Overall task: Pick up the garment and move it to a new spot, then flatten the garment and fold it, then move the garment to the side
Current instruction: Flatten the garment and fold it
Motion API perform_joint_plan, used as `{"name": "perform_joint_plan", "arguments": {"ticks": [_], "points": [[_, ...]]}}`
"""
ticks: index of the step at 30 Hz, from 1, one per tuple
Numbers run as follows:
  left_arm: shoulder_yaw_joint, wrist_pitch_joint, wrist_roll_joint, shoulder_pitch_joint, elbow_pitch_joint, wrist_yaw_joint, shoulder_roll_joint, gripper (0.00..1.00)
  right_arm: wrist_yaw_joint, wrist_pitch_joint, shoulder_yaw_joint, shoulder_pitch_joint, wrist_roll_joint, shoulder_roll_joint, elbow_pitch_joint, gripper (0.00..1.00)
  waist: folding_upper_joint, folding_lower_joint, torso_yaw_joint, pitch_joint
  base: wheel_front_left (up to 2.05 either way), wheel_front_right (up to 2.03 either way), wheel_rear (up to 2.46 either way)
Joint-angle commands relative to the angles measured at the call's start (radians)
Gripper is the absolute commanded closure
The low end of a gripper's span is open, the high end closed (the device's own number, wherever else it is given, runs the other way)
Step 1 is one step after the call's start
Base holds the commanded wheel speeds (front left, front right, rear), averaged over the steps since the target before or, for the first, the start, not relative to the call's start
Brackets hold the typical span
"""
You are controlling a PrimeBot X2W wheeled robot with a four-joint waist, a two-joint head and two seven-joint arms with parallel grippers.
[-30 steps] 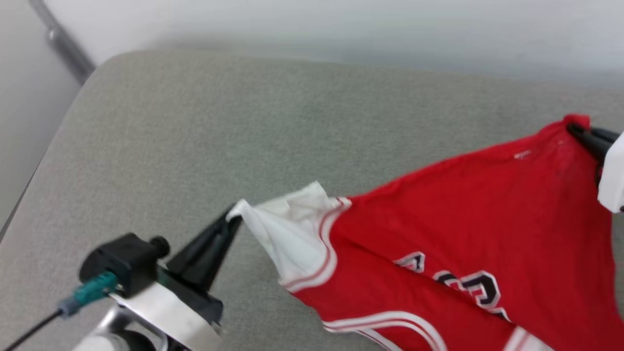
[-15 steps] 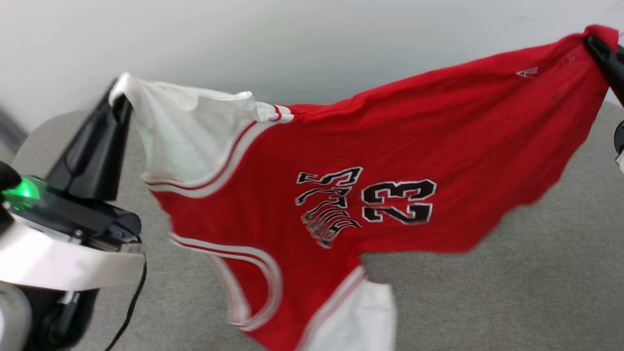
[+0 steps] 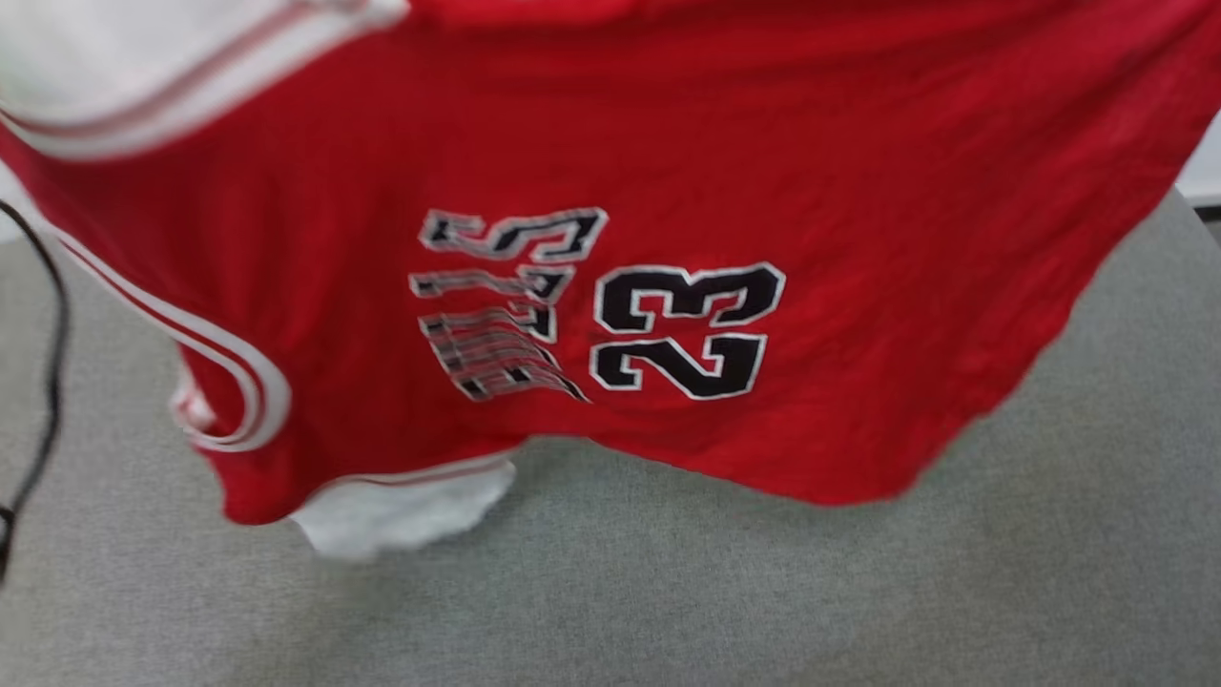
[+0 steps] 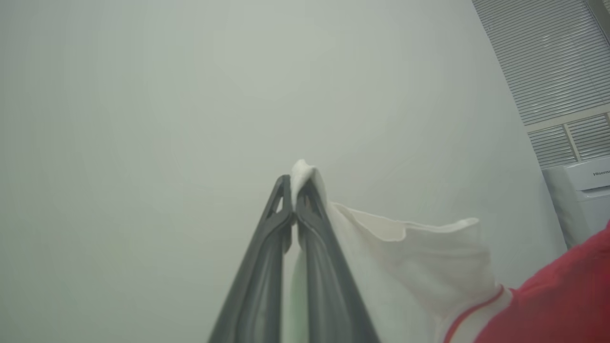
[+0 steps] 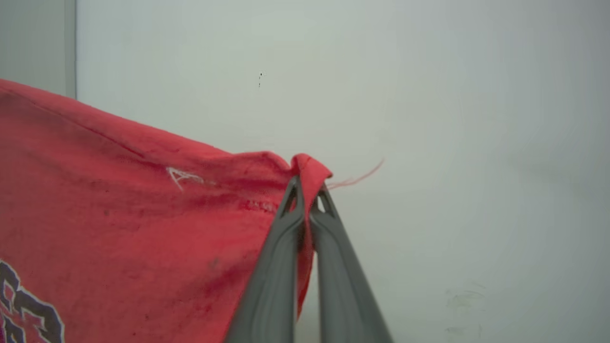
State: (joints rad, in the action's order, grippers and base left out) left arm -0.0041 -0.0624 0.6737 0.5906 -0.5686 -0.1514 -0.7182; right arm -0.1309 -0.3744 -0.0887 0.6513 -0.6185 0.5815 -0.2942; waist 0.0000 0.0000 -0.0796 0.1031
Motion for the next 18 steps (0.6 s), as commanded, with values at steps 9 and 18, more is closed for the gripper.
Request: {"name": "perform_joint_plan", "arguments": {"ticks": [9,18], "points": [[-0.001,-0.029,0.024,0.294,0.099,0.017,-0.027,1.00,0.000,0.019,0.075,0.126,-0.007,0.004,-0.011,1.00,0.0000,0.0000,-0.010,0.175,0.00,0.00,0.00],[-0.121,0.015,-0.099,0.721,0.335,0.114,-0.045,1.00,0.001,0.093,0.046,0.406,0.007,0.004,0.117,1.00,0.0000,0.0000,0.001,0.404,0.00,0.00,0.00]]}}
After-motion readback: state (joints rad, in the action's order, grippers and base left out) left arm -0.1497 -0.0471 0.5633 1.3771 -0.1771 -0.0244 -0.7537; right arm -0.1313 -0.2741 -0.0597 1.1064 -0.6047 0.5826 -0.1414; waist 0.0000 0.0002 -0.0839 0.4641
